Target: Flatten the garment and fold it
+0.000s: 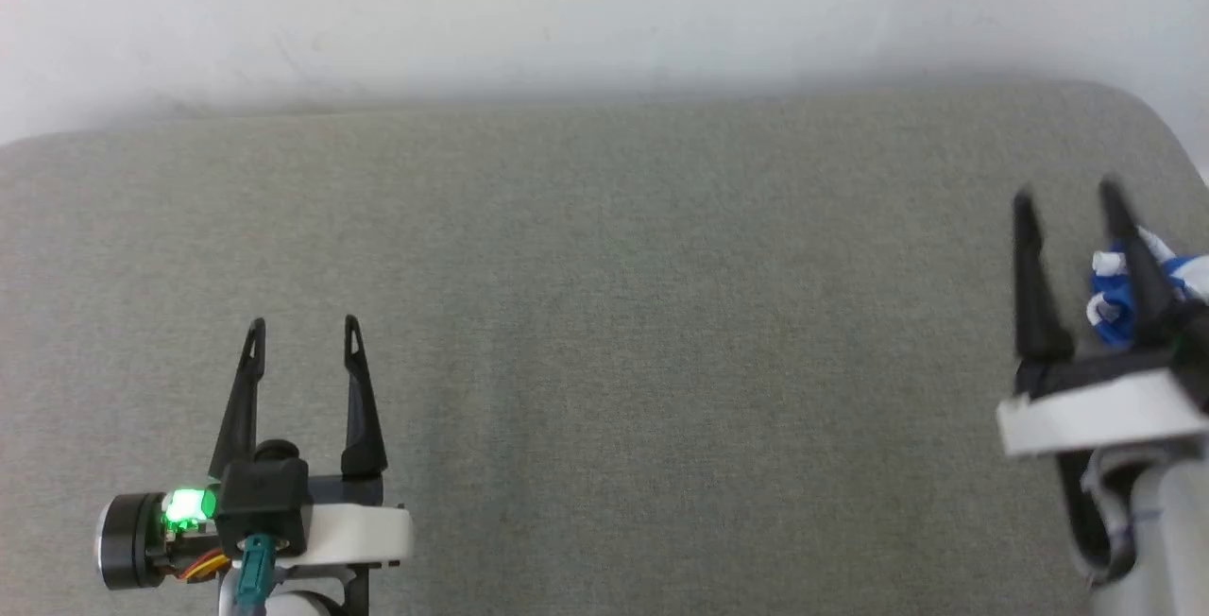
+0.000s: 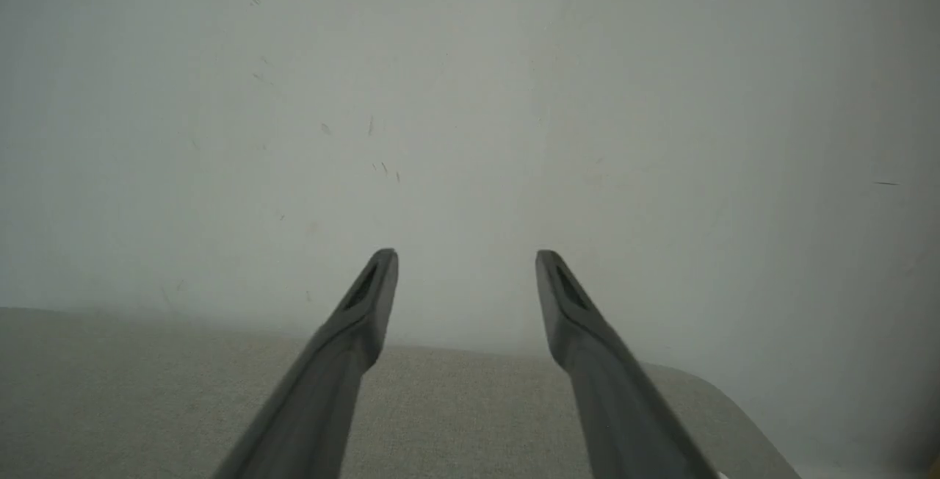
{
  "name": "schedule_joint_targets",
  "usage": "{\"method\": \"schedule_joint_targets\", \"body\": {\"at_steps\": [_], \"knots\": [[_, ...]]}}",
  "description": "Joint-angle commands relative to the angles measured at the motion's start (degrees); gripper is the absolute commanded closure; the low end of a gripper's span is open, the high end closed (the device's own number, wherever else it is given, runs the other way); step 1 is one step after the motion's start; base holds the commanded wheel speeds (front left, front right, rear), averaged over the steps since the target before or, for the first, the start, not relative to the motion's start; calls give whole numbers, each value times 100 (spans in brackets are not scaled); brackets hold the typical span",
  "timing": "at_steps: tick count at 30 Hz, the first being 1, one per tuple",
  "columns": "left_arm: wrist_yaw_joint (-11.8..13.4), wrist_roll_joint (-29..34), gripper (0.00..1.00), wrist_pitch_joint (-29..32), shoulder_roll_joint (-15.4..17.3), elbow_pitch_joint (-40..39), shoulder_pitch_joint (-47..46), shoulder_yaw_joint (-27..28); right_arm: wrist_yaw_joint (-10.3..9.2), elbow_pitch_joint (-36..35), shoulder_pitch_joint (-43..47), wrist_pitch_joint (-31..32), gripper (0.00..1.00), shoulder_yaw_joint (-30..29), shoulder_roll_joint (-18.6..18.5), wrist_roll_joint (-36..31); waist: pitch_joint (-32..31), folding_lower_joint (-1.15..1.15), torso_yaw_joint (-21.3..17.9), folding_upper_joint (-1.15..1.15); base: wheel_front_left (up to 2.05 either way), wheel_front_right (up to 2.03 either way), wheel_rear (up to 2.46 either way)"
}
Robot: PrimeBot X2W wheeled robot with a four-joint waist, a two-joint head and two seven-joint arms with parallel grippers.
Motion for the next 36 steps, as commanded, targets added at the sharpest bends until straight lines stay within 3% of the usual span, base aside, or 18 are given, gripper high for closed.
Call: {"method": "schedule_joint_targets", "body": {"at_steps": [1,12,13,36], "knots": [[-51,55,0,-27,-29,39,69,-4,-12,-82,219,-26,0,-18,102,-20,-166,1,127,0,0,0,0],[-304,48,0,-27,-83,254,227,43,-12,-376,1326,-27,0,-93,518,-52,-371,1,106,0,0,0,0],[-299,15,100,0,-66,227,140,34,-1,-353,1306,0,100,-104,511,-26,-370,1,108,0,0,0,0],[-537,48,100,236,-209,265,110,168,-2,-353,1306,236,100,-32,520,-135,-408,1,101,0,0,0,0]]}}
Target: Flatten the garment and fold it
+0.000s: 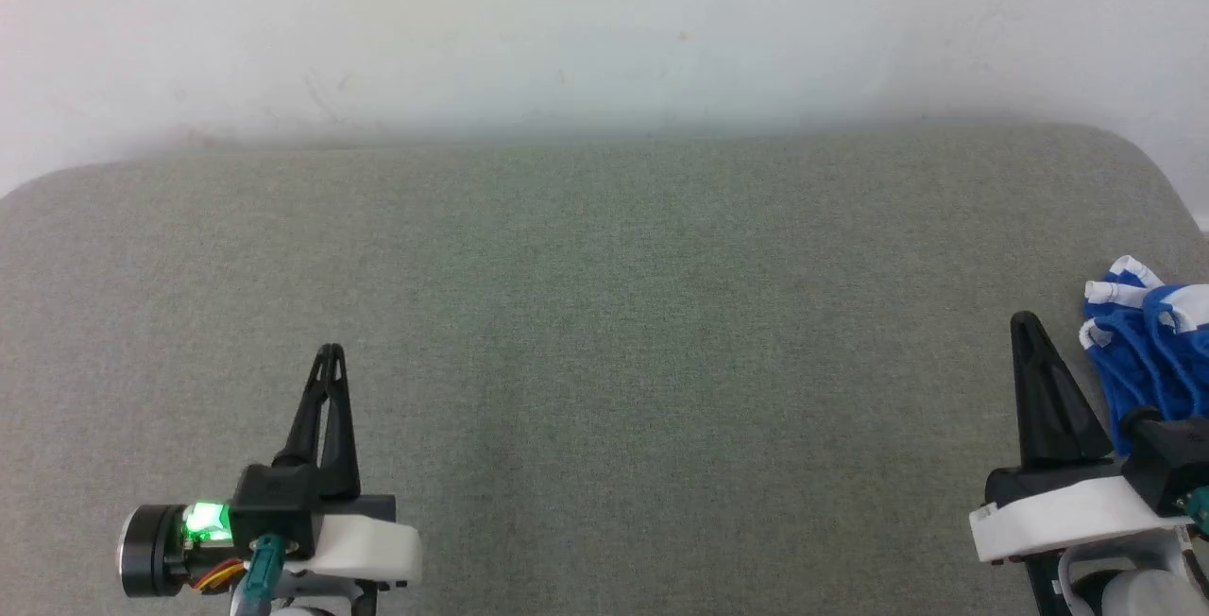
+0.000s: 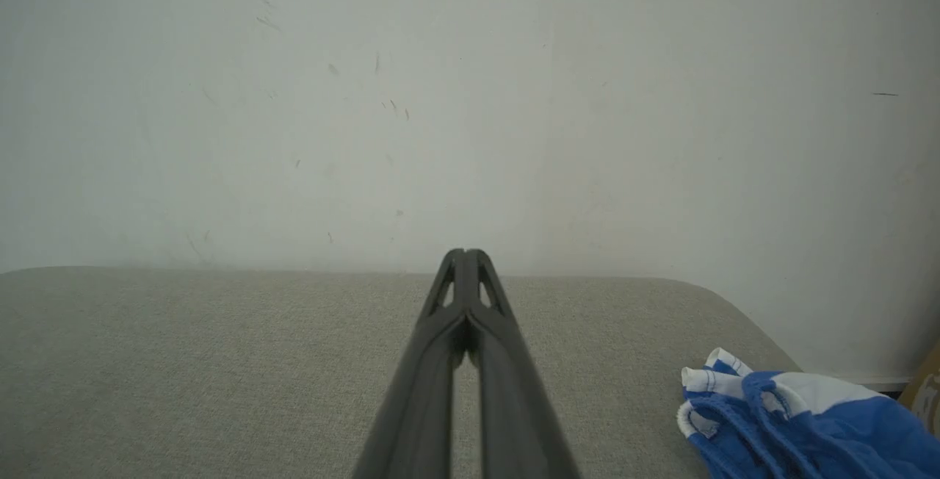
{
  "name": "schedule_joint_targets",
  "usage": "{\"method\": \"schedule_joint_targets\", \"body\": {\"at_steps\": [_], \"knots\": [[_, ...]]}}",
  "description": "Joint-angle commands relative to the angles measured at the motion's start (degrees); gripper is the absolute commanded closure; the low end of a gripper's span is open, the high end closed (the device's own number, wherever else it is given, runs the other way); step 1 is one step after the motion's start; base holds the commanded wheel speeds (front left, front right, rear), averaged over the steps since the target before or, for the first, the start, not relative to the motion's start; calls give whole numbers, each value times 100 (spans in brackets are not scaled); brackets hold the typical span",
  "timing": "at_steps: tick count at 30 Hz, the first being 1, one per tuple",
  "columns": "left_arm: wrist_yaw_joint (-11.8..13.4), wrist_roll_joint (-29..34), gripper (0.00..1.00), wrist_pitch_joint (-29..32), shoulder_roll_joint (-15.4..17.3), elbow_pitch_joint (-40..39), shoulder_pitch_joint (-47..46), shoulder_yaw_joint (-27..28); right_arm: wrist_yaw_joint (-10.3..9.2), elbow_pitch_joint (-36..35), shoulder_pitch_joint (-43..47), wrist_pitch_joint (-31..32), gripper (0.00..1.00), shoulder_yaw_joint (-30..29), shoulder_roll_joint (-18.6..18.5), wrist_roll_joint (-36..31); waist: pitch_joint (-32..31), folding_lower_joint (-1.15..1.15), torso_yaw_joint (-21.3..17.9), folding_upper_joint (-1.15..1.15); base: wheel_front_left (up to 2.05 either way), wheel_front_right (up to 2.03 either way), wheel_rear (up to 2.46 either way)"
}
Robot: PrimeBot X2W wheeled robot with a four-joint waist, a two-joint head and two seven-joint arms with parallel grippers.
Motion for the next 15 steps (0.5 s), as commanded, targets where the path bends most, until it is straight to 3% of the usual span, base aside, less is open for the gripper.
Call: {"method": "schedule_joint_targets", "body": {"at_steps": [1,15], "knots": [[-53,35,100,35,-48,27,-17,53,-2,-10,-4,35,100,32,11,-36,-3,0,0,0,0,0,0],[-223,59,100,199,-149,56,-31,157,-3,-16,-7,199,100,90,20,-112,-28,0,-4,0,0,0,0]]}}
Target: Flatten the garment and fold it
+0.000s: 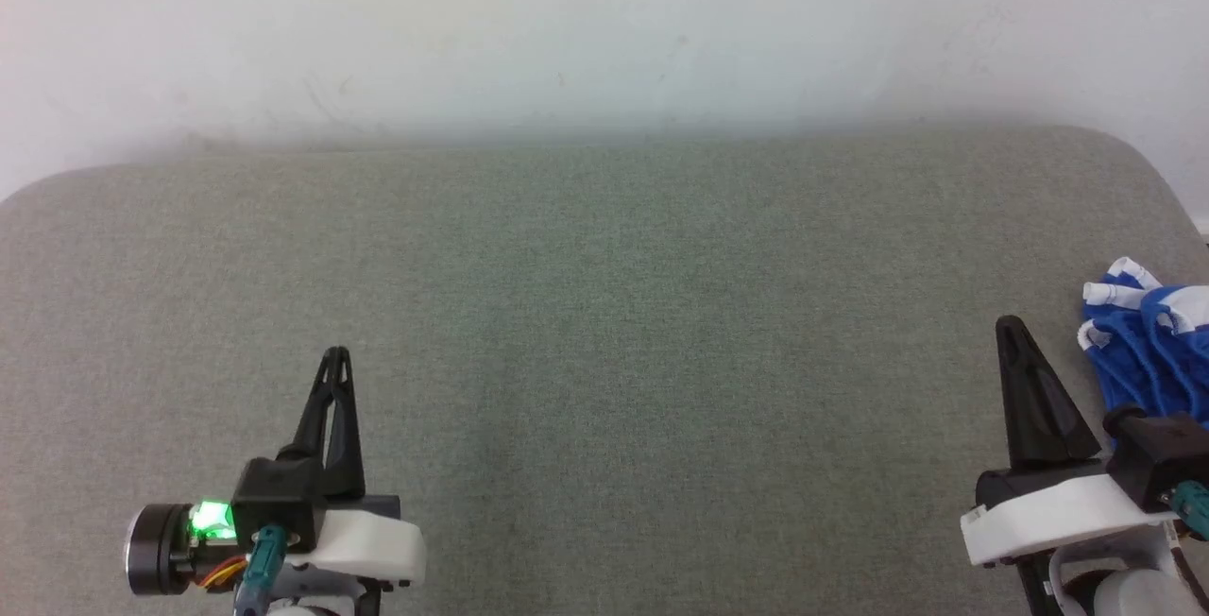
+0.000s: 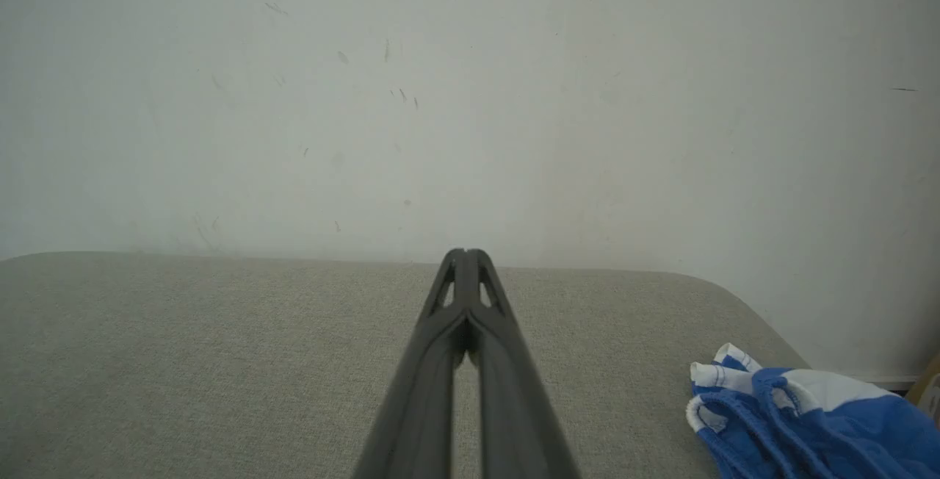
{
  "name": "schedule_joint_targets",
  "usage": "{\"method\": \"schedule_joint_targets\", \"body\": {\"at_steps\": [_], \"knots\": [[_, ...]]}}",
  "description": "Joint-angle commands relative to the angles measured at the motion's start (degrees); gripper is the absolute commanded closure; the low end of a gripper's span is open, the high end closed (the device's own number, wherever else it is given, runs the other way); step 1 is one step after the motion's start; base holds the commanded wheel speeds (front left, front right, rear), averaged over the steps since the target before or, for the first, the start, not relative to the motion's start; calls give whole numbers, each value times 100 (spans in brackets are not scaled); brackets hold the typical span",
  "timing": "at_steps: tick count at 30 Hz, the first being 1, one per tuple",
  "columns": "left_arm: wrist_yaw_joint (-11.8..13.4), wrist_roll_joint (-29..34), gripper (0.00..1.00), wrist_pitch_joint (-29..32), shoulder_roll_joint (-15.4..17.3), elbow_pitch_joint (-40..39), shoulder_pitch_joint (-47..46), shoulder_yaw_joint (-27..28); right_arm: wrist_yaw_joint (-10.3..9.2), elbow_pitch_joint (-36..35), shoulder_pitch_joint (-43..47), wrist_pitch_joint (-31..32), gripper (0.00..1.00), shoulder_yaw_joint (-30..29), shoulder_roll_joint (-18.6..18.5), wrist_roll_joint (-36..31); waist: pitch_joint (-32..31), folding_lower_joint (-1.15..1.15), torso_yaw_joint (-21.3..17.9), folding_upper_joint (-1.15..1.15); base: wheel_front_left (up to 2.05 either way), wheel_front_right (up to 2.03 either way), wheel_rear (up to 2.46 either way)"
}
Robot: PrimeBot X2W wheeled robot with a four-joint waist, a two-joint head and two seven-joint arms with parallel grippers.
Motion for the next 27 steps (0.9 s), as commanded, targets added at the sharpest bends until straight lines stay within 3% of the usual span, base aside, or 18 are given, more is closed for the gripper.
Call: {"method": "schedule_joint_targets", "body": {"at_steps": [1,27], "knots": [[-65,43,100,52,-39,29,-28,57,-3,-15,-8,59,100,5,18,-63,-3,0,0,0,0,0,0],[-369,87,100,345,-219,82,-53,243,-6,-26,-13,352,100,108,33,-199,-47,0,-7,0,0,0,0]]}}
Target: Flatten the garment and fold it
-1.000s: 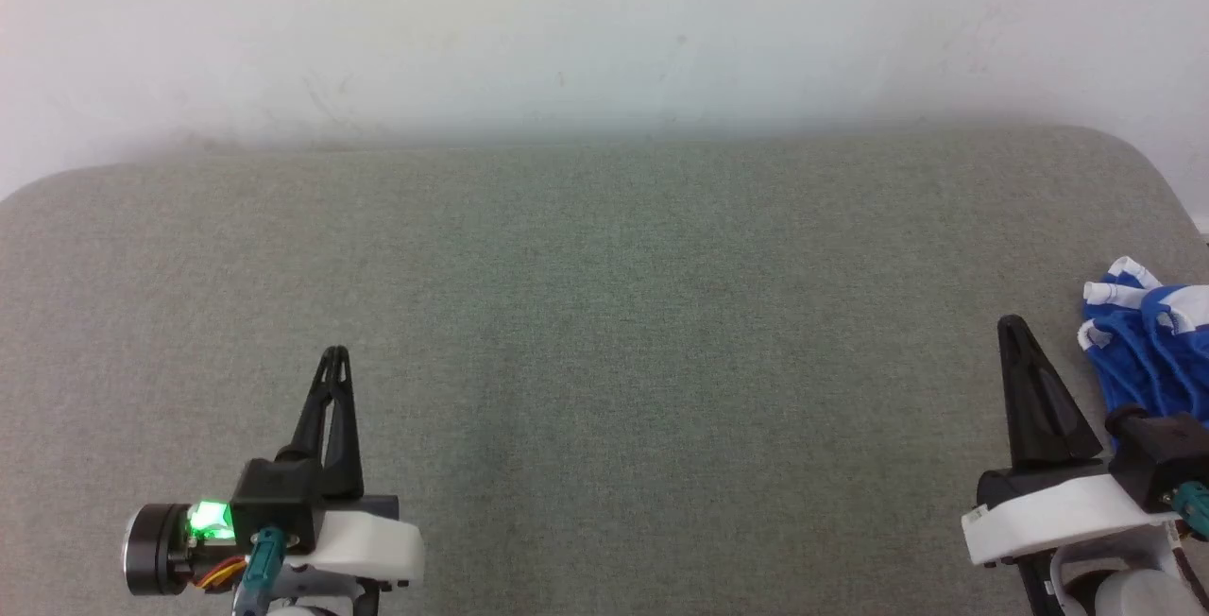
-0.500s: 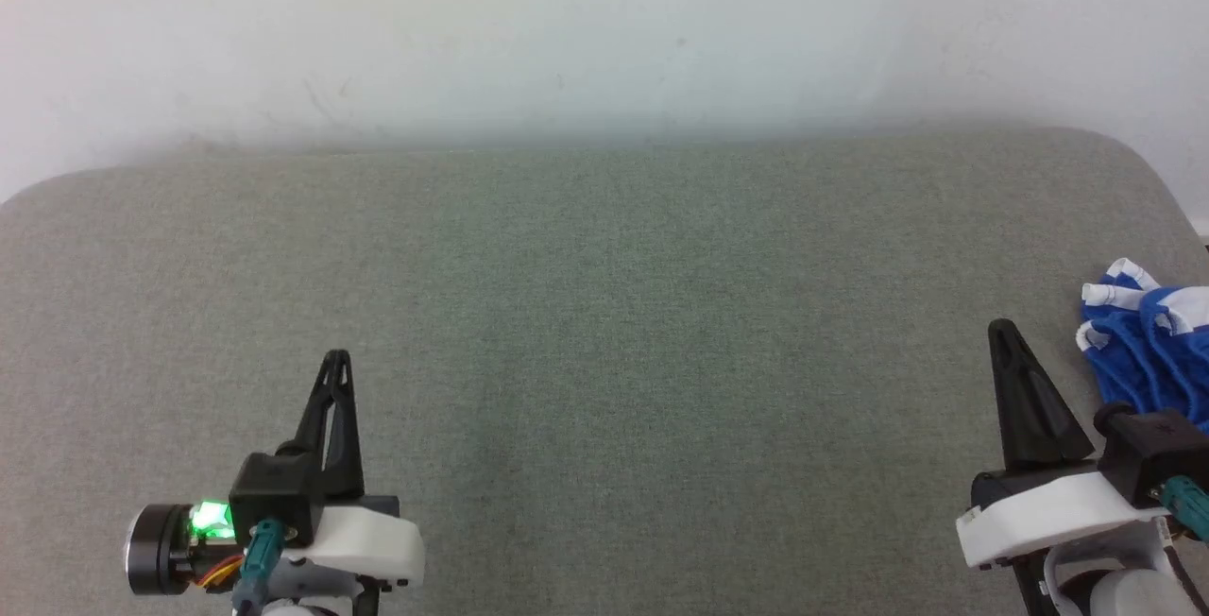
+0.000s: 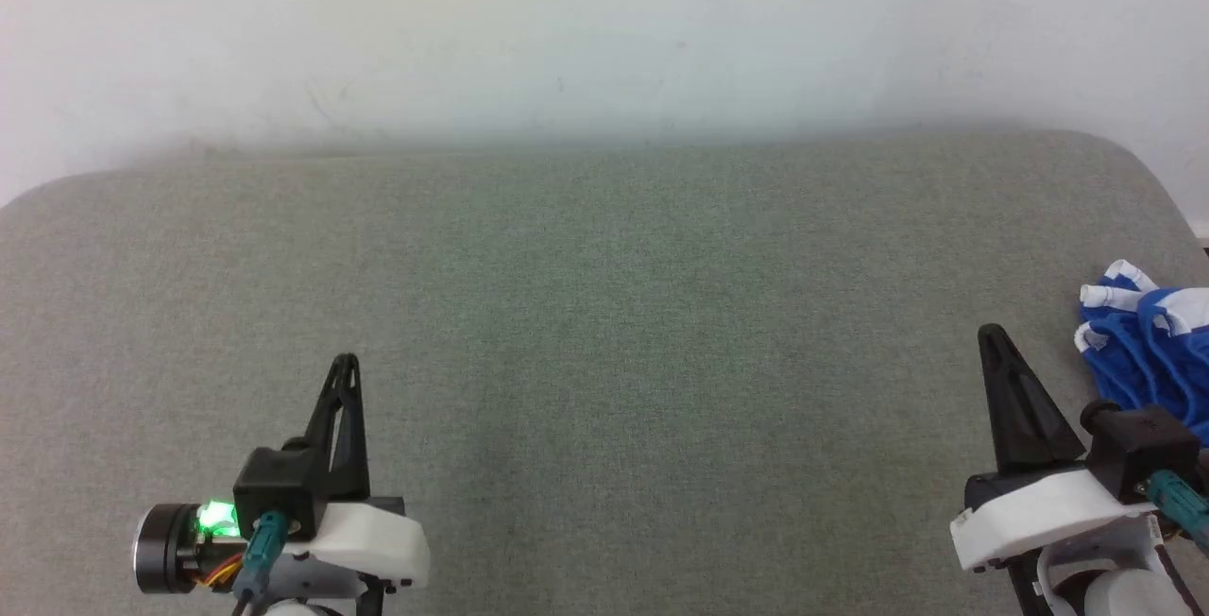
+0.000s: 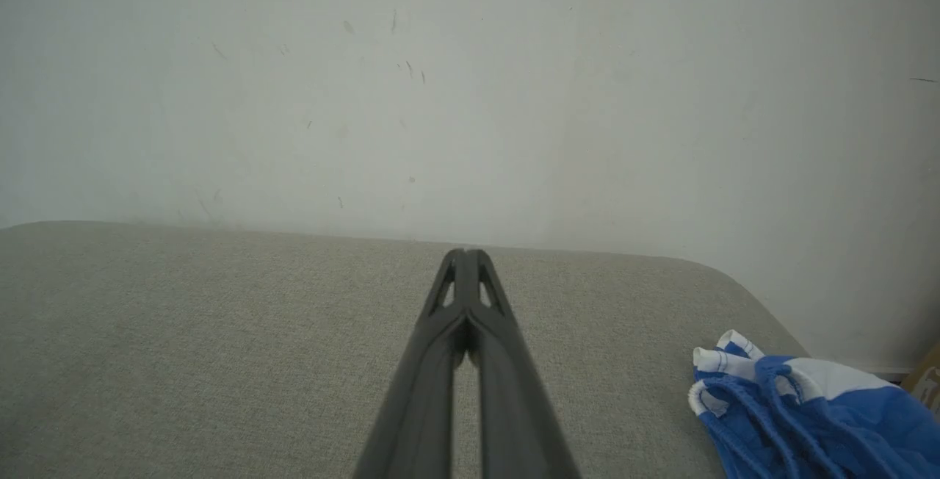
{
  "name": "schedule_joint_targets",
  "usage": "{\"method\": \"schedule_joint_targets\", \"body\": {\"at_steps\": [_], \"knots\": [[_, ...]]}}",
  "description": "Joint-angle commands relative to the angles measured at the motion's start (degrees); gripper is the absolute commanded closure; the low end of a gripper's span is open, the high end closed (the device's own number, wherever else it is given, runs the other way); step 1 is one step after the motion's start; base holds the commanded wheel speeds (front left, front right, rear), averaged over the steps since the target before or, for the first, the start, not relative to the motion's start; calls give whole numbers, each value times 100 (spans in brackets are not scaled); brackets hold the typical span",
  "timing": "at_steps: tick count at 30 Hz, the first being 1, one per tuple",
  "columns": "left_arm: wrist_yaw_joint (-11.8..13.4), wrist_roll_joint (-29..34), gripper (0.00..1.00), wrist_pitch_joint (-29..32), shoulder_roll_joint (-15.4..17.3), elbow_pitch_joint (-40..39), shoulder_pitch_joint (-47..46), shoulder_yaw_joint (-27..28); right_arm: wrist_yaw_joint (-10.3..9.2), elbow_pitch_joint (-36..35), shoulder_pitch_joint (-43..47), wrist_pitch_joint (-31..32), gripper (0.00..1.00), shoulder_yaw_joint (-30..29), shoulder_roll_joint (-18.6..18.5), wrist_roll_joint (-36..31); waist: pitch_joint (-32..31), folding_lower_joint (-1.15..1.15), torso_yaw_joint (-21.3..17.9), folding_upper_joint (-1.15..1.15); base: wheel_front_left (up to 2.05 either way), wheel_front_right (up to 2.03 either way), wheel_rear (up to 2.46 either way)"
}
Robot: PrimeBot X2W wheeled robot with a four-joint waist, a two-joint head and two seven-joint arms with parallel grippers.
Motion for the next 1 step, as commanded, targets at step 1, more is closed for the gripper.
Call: {"method": "schedule_joint_targets", "body": {"at_steps": [1], "knots": [[-39,64,100,40,-27,16,-47,53,-6,-23,-14,26,100,33,26,-51,-2,0,0,0,0,0,0]]}}
